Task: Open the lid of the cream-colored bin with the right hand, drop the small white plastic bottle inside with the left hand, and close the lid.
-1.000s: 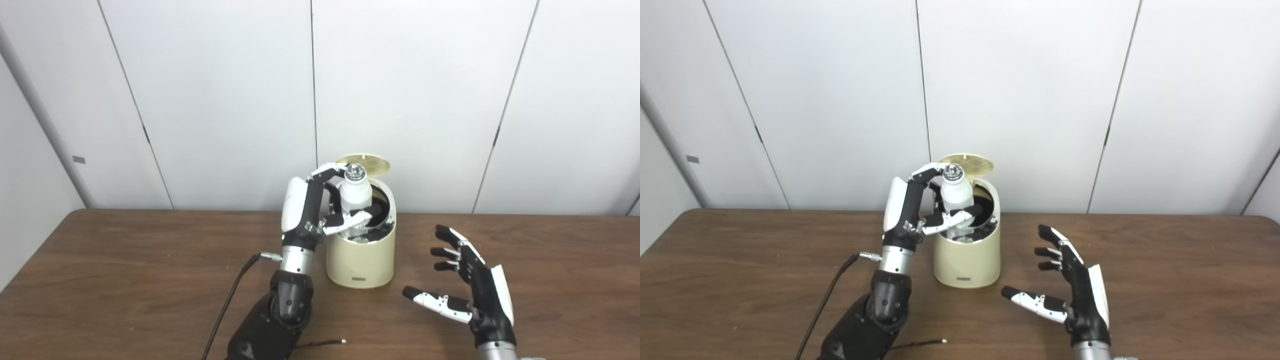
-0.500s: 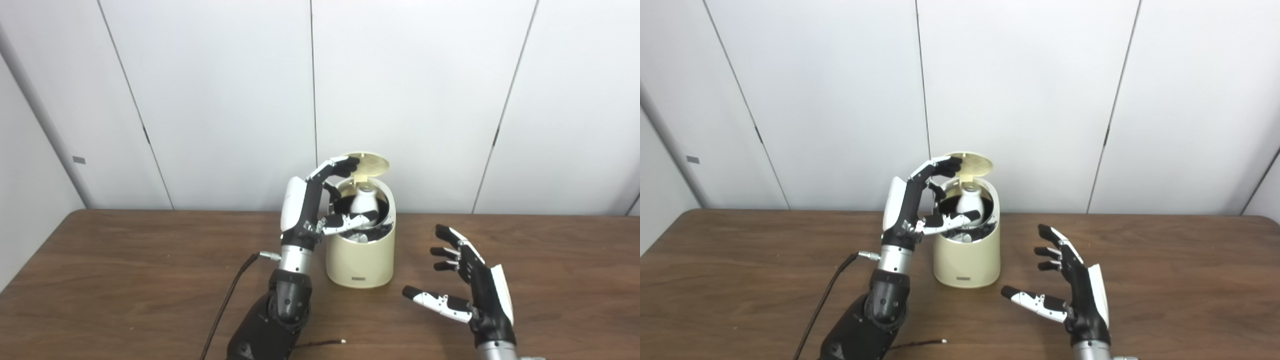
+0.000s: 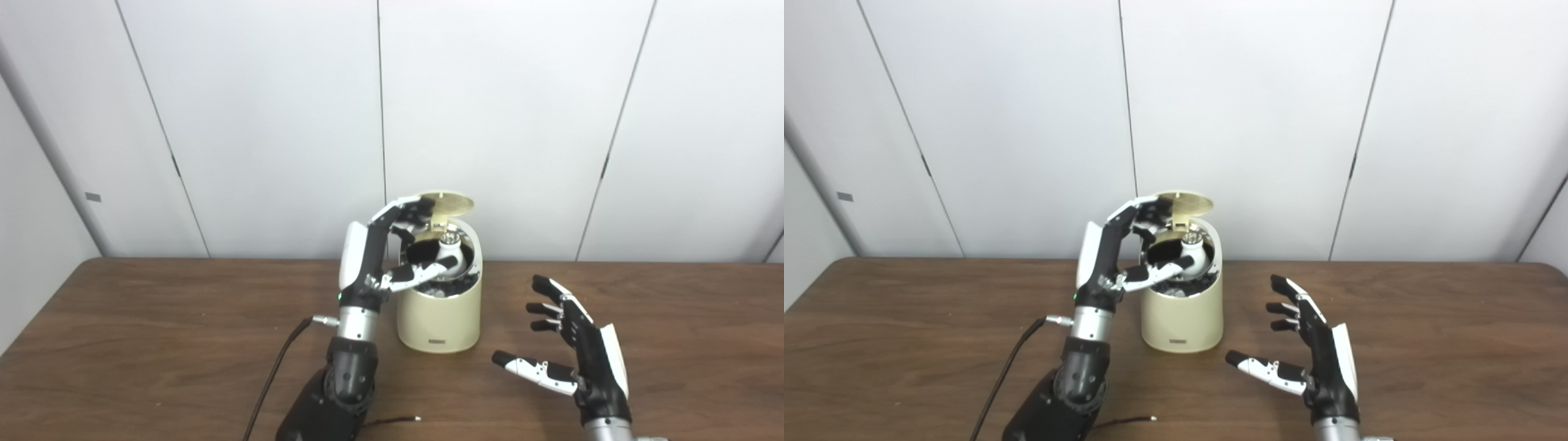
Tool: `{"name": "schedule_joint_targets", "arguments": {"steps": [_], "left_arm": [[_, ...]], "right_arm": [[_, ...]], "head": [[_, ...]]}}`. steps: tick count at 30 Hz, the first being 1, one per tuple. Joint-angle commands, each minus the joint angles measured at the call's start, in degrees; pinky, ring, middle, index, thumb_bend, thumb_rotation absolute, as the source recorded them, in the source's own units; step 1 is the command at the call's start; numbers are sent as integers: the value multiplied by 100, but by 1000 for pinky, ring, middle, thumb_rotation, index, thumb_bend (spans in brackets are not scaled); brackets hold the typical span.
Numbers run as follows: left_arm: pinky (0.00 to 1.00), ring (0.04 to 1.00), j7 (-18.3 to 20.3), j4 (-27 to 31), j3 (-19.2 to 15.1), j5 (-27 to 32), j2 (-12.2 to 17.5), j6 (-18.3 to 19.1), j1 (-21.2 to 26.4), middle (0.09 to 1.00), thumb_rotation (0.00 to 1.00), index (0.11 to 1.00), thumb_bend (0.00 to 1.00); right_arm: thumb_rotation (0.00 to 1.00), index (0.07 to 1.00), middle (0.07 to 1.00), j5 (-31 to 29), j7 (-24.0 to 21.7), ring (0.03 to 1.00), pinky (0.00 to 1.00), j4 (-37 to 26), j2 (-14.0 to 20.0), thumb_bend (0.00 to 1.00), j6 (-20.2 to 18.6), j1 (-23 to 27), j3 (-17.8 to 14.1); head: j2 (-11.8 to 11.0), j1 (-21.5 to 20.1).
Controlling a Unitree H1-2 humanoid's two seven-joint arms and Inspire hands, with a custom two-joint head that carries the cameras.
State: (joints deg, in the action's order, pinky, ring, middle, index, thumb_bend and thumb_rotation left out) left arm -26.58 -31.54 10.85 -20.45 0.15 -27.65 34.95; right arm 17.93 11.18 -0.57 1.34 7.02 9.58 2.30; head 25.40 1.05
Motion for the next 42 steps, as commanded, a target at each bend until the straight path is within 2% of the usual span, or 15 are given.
{"name": "schedule_joint_targets", "arguments": {"steps": [1, 7, 12, 16, 18, 20, 22, 25, 26, 29, 30, 32, 35, 40, 42], "left_arm": [[383, 454, 31, 242, -50, 130, 116, 77, 39, 468, 0, 536, 523], [252, 333, 429, 844, -220, 566, 256, 77, -243, 441, 0, 516, 515], [258, 329, 583, 1125, -486, 538, 374, 110, -460, 439, 0, 513, 515], [261, 338, 841, 1309, -682, 745, 508, 97, -655, 443, 0, 508, 516], [275, 357, 945, 1365, -765, 816, 563, 105, -743, 452, 0, 507, 517], [371, 462, 1065, 1437, -847, 871, 641, 117, -848, 484, 0, 492, 516], [422, 515, 1256, 1497, -906, 976, 757, 131, -971, 496, 0, 487, 516], [453, 563, 1532, 1624, -940, 1038, 898, 274, -1118, 506, 0, 484, 515], [478, 590, 1638, 1676, -942, 1057, 953, 334, -1176, 607, 36, 493, 510], [530, 635, 1958, 1736, -939, 1185, 1097, 456, -1331, 703, 57, 498, 507], [552, 655, 2063, 1743, -932, 1208, 1148, 509, -1380, 724, 57, 627, 563], [610, 699, 2213, 1709, -912, 1183, 1235, 525, -1443, 763, 74, 761, 613], [627, 713, 2371, 1622, -900, 1150, 1304, 480, -1504, 772, 92, 799, 641], [620, 713, 2617, 1514, -883, 1146, 1369, 510, -1586, 770, 127, 798, 670], [610, 708, 2672, 1468, -868, 1115, 1389, 485, -1611, 764, 105, 791, 674]], "right_arm": [[158, 812, 829, -14, -1, 719, 606, -220, -3, 766, 182, 167, -4], [157, 811, 828, -46, 4, 715, 601, -143, 30, 767, 239, 177, -27], [147, 813, 829, -89, -7, 716, 603, -56, 100, 763, 317, 184, -39], [178, 813, 828, -90, -10, 711, 600, 0, 163, 771, 358, 184, -28], [180, 812, 826, -112, -22, 711, 603, -14, 175, 773, 350, 185, -32], [168, 813, 826, -134, -37, 713, 602, -2, 206, 767, 392, 199, -37], [164, 813, 826, -150, -56, 718, 607, -1, 224, 763, 367, 234, -53], [169, 816, 832, -121, -136, 729, 617, -60, 274, 747, 249, 328, -46], [167, 819, 837, -96, -178, 735, 620, -78, 313, 722, 225, 386, -31], [169, 804, 818, 31, -278, 722, 598, -165, 401, 694, 138, 634, 5], [174, 800, 813, 67, -339, 721, 597, -216, 428, 685, 52, 728, 25], [187, 804, 815, 115, -464, 739, 615, -310, 476, 662, -145, 909, 62], [226, 817, 820, 275, -672, 752, 620, -422, 584, 650, -427, 1198, 137], [326, 812, 824, 601, -1090, 763, 629, -579, 837, 631, -933, 1767, 304], [348, 805, 819, 662, -1257, 767, 640, -611, 917, 647, -1114, 1988, 355]], "head": [[4, 7], [-26, 31], [-62, 80], [-122, 53], [-132, 42], [-133, 18], [-152, -6], [-180, -55], [-185, -72], [-234, -161], [-234, -180], [-244, -220], [-287, -304], [-344, -330], [-355, -332]]}}
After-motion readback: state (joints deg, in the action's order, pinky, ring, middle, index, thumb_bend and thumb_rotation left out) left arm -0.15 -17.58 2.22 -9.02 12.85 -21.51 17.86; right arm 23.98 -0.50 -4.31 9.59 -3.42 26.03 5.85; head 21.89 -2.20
